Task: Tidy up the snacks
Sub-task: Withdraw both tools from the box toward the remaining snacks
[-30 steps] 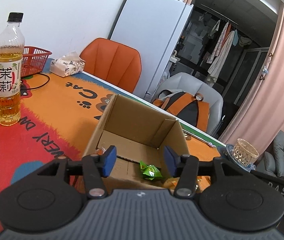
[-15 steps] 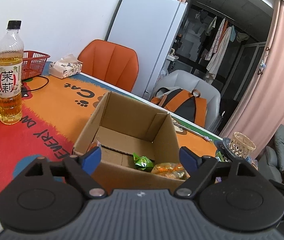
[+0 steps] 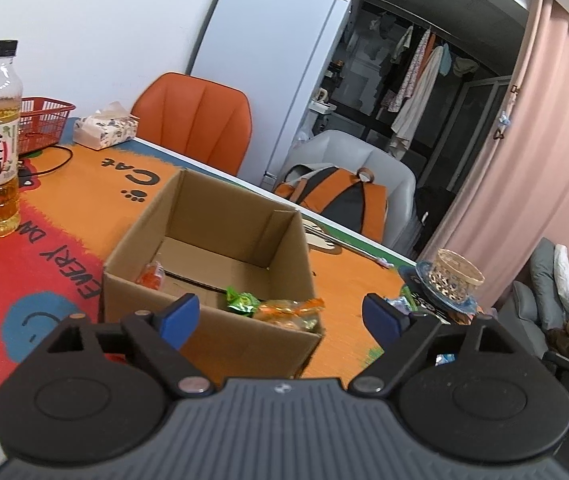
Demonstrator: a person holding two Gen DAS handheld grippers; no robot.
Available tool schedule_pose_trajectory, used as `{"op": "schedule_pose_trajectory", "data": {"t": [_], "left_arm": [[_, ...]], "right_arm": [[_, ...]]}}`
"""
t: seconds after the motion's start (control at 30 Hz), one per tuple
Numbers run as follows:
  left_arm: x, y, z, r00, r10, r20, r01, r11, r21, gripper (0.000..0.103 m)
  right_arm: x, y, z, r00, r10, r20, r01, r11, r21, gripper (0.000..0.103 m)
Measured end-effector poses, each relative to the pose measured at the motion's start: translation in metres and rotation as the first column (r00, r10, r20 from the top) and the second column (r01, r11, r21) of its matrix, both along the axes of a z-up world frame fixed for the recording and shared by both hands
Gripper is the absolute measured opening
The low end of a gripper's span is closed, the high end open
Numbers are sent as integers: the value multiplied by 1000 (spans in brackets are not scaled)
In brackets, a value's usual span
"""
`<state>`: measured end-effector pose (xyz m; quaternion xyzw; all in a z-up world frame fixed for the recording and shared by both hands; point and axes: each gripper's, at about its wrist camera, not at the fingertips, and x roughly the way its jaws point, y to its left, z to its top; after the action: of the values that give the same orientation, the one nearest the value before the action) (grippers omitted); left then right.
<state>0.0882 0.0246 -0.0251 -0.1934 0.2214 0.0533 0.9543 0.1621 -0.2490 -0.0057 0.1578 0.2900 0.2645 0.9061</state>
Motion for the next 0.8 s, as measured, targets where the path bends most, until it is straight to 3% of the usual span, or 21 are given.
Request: {"op": "schedule_pose_trajectory", "data": {"t": [0.8], "left_arm": [[16,-56,-19,982,-169,-87,171,985,22,88]], "right_arm": [[-5,-60,-22,995,-99,-20,97,993,-64,103]]}}
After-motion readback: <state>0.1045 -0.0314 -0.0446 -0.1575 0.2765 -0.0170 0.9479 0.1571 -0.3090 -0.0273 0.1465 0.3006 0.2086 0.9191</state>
